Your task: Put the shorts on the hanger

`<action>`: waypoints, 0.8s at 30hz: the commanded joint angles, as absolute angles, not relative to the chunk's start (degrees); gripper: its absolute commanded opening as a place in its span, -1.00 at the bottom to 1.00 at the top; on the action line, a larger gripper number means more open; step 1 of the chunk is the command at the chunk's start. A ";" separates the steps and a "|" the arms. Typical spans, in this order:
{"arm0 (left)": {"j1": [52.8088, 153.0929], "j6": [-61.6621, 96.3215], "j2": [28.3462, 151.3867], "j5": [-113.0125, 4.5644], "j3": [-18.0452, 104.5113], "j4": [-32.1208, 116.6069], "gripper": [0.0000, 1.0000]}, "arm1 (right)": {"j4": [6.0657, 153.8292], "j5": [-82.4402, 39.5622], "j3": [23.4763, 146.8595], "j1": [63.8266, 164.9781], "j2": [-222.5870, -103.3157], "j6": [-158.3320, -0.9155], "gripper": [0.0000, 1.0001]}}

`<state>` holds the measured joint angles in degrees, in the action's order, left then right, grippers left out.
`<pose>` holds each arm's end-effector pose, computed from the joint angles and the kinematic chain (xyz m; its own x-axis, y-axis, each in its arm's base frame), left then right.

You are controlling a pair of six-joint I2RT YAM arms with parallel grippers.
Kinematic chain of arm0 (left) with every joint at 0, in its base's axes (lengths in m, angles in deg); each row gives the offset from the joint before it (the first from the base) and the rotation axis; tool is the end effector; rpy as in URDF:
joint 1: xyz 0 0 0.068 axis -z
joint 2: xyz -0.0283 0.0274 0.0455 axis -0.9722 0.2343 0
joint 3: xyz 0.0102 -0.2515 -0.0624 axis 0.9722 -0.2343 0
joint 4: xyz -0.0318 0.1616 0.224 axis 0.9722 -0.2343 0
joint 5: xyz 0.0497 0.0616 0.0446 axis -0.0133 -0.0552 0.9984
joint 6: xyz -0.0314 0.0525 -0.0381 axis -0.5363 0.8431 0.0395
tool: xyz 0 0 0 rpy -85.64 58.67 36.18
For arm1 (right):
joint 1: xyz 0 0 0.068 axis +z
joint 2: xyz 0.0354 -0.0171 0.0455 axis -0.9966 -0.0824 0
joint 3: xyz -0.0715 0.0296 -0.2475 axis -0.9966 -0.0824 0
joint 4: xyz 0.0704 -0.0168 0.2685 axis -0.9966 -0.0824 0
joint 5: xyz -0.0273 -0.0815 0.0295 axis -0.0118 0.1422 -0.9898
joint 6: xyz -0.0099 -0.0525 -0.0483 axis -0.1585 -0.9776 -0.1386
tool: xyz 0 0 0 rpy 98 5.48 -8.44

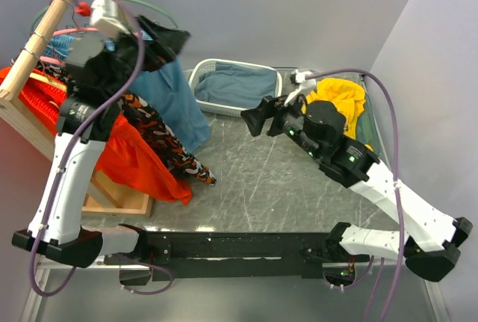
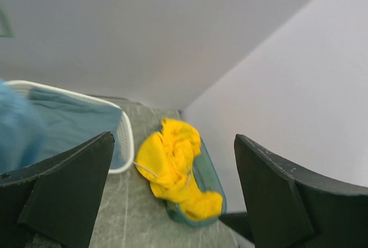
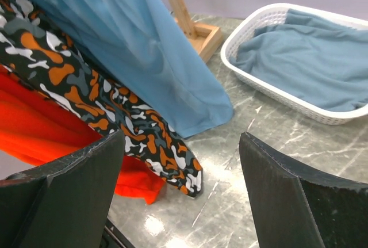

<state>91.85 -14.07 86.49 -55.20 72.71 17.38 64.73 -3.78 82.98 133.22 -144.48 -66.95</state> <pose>0.2611 -0.0819 0.5490 -0.1993 -0.6431 -0.7394 0.3827 0.6435 -0.6629 0.1979 0.2038 0.4323 -0.2599 0.2023 -0.9442 -0.5605 0.7646 0.3181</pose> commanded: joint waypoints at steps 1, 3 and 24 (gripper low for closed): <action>100.52 -6.00 88.11 -51.34 75.57 14.92 0.82 | 66.49 0.61 81.34 132.91 -138.92 -64.56 0.75; 104.81 -5.11 88.20 -48.09 73.99 15.00 0.83 | 65.69 2.63 79.50 132.91 -136.02 -63.42 0.76; 134.98 -11.17 83.81 -29.78 21.35 33.72 0.93 | 54.62 21.62 47.86 132.39 -115.10 -38.02 1.00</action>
<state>133.90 -9.50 88.37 -32.42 23.42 26.05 55.44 17.95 48.65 132.85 -116.50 -42.95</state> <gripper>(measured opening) 0.967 0.997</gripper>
